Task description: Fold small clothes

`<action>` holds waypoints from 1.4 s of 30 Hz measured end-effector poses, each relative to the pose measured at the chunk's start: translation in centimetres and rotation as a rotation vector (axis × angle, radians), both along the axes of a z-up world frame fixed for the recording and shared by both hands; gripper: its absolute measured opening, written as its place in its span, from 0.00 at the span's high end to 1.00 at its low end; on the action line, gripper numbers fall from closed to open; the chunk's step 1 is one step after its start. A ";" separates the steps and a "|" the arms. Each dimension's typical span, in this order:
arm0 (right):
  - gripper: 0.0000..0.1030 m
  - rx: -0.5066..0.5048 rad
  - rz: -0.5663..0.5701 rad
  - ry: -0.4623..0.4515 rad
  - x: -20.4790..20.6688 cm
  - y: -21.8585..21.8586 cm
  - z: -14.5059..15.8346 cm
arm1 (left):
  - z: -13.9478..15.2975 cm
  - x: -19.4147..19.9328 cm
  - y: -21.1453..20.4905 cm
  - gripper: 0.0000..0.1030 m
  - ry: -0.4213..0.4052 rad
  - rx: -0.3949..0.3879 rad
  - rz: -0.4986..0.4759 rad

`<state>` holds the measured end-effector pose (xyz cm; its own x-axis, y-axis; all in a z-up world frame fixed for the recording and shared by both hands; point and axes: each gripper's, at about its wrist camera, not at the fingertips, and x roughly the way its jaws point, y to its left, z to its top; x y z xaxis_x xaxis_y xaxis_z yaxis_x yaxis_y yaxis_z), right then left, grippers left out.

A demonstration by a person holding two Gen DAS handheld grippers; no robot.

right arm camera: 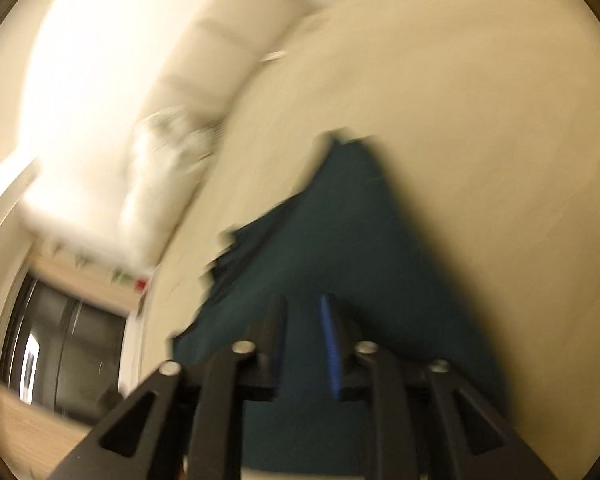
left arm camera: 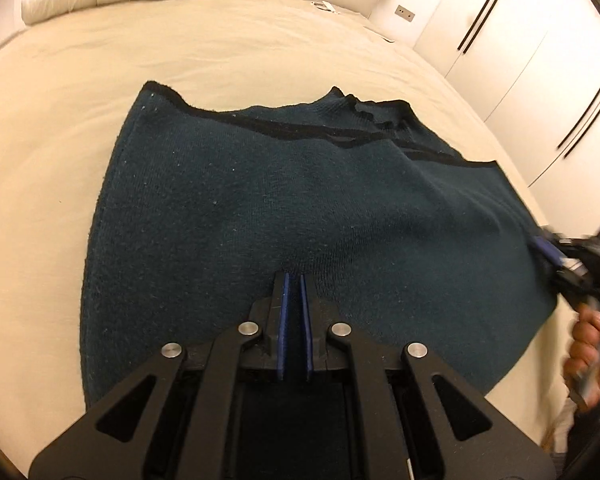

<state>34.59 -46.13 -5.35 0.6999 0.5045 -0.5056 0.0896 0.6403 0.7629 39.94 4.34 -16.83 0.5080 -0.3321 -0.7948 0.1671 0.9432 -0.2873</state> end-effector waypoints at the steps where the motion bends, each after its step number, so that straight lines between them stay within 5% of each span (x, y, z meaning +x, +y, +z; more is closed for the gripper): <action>1: 0.71 0.001 0.059 -0.023 -0.6 1.6 0.7 | 0.1 -0.1 -0.1 0.94 -0.004 0.011 0.004; 4: 0.65 -0.030 0.246 -0.060 -1.4 7.3 1.7 | 0.0 -0.3 -0.6 0.94 -0.008 0.033 0.007; 8: 0.63 -0.035 0.371 0.012 -0.8 11.6 -0.9 | 0.1 -0.3 -1.1 0.94 -0.015 0.062 0.003; 13: 0.83 0.024 0.303 0.068 -1.3 8.8 -4.1 | 0.2 -0.8 -1.0 0.94 -0.031 0.084 -0.003; 20: 0.81 0.002 0.048 0.028 -3.0 -0.6 -2.2 | 0.1 -0.7 -1.4 0.94 -0.039 0.089 -0.002; 23: 0.61 -0.091 -0.060 0.005 -3.7 -2.3 0.5 | 0.3 -0.8 -1.2 0.94 -0.039 0.083 0.003; 25: 0.40 -0.109 -0.086 -0.032 -4.5 -2.7 1.9 | 0.5 -1.0 -1.0 0.94 -0.040 0.071 0.010; 32: 0.35 -0.217 0.045 -0.124 -5.0 2.2 5.4 | 1.0 -1.9 -0.1 0.94 -0.024 0.018 0.042; 35: 0.33 -0.250 0.099 -0.142 -4.8 4.9 5.9 | 1.9 -3.2 1.1 0.94 -0.032 -0.045 0.073; 39: 0.17 -0.326 0.109 -0.201 -5.7 7.0 7.0 | 3.0 -6.7 4.9 0.94 -0.070 -0.244 0.165; 42: 0.14 -0.411 0.140 -0.252 -6.2 8.9 8.2 | 2.6 -9.3 7.3 0.94 -0.063 -0.364 0.231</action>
